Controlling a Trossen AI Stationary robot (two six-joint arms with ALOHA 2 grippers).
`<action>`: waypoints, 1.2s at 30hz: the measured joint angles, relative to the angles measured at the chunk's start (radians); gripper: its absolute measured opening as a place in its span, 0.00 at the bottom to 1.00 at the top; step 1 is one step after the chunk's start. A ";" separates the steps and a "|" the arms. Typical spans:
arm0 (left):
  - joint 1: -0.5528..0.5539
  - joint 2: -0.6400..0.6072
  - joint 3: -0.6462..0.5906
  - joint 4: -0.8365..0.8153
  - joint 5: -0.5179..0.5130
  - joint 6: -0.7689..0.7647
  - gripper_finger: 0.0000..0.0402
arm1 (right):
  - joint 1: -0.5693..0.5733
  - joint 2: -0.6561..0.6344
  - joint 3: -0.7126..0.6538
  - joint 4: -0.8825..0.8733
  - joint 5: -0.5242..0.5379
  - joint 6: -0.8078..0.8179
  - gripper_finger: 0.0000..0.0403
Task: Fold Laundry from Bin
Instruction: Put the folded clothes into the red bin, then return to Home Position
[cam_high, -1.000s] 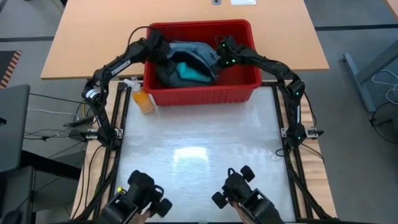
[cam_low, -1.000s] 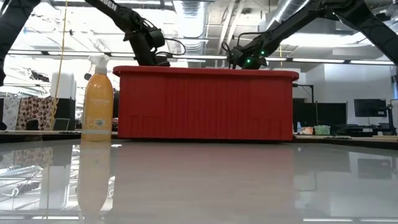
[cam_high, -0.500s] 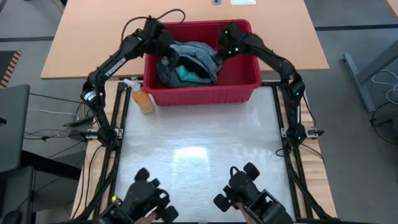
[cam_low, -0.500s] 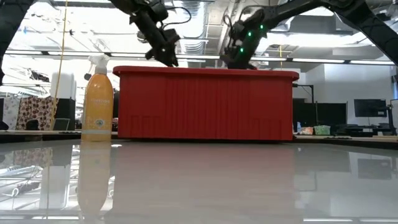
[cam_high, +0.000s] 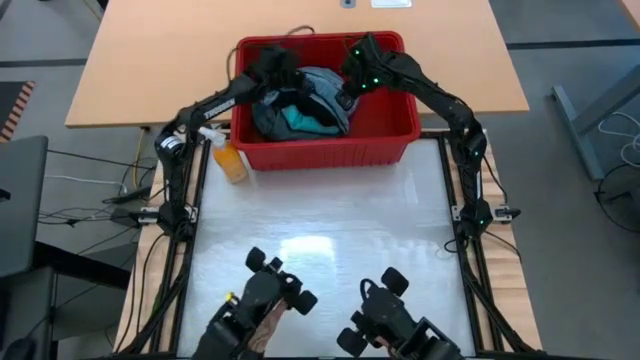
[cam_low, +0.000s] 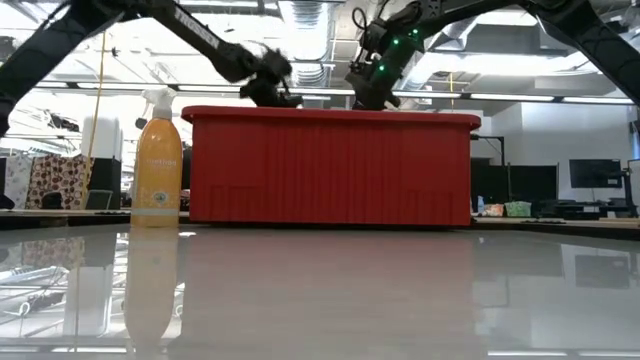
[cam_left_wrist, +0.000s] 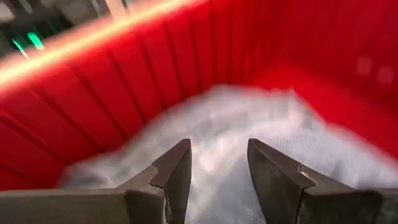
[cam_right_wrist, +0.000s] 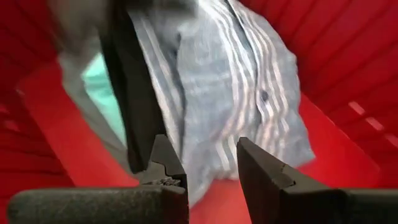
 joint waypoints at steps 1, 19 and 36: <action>0.000 0.018 -0.002 -0.028 0.010 -0.010 0.36 | -0.001 0.000 0.000 0.010 -0.018 0.000 0.31; -0.122 0.049 -0.003 -0.406 -0.104 0.135 0.36 | -0.065 -0.041 0.000 0.160 -0.512 0.132 0.29; -0.371 -0.543 -0.057 -0.578 0.113 0.076 0.36 | 0.260 -0.430 -0.031 -0.110 -0.188 0.028 0.29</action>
